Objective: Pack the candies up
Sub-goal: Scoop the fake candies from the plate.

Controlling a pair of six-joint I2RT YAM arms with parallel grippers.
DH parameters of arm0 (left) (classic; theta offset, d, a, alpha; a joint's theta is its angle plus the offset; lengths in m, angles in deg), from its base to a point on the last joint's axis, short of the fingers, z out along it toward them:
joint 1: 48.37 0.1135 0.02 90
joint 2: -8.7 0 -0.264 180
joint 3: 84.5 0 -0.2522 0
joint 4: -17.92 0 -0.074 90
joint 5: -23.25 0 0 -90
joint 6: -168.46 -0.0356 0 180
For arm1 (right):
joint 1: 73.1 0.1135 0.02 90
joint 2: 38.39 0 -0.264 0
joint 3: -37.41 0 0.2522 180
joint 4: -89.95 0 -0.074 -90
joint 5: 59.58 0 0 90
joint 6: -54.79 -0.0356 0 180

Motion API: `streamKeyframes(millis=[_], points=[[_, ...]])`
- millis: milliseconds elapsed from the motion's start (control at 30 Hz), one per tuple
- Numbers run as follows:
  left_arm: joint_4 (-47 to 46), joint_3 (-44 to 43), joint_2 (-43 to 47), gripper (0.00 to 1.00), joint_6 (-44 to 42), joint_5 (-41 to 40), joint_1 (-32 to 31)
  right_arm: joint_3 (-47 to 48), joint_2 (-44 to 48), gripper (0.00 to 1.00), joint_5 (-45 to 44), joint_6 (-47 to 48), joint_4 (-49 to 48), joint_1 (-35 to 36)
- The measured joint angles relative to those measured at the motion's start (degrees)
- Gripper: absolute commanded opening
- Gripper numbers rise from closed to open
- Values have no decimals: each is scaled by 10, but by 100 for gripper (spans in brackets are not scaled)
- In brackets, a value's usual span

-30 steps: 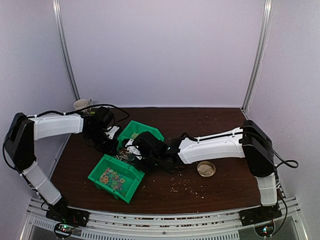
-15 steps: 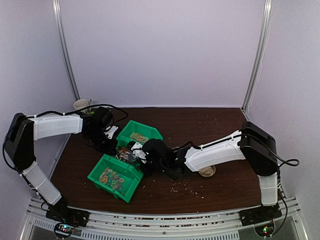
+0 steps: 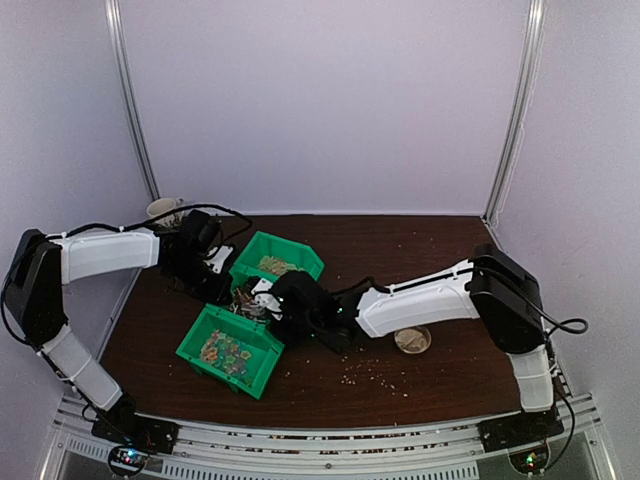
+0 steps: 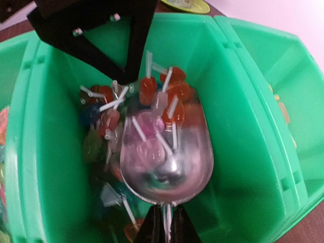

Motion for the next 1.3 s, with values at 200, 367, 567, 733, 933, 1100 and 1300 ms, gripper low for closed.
streamKeyframes(millis=[200, 367, 567, 733, 933, 1100, 1300], points=[[-8, 0, 23, 0, 9, -21, 15, 156, -48, 0, -20, -24, 155, 3], [-4, 0, 27, 0, 9, -7, 14, 99, -26, 0, -5, -28, 107, 3], [14, 3, 26, 0, 3, -9, 6, 8, -7, 0, 33, -26, -13, -1], [13, 3, 15, 0, 2, -10, -5, -75, 22, 0, 92, -35, -103, -17], [19, 2, 9, 0, 0, -9, -6, -150, 47, 0, 147, -50, -193, -39], [23, 1, 8, 0, 0, 2, -6, -177, 59, 0, 155, -57, -233, -43], [26, -2, 7, 0, 0, 7, -6, -218, 78, 0, 154, -58, -273, -43]])
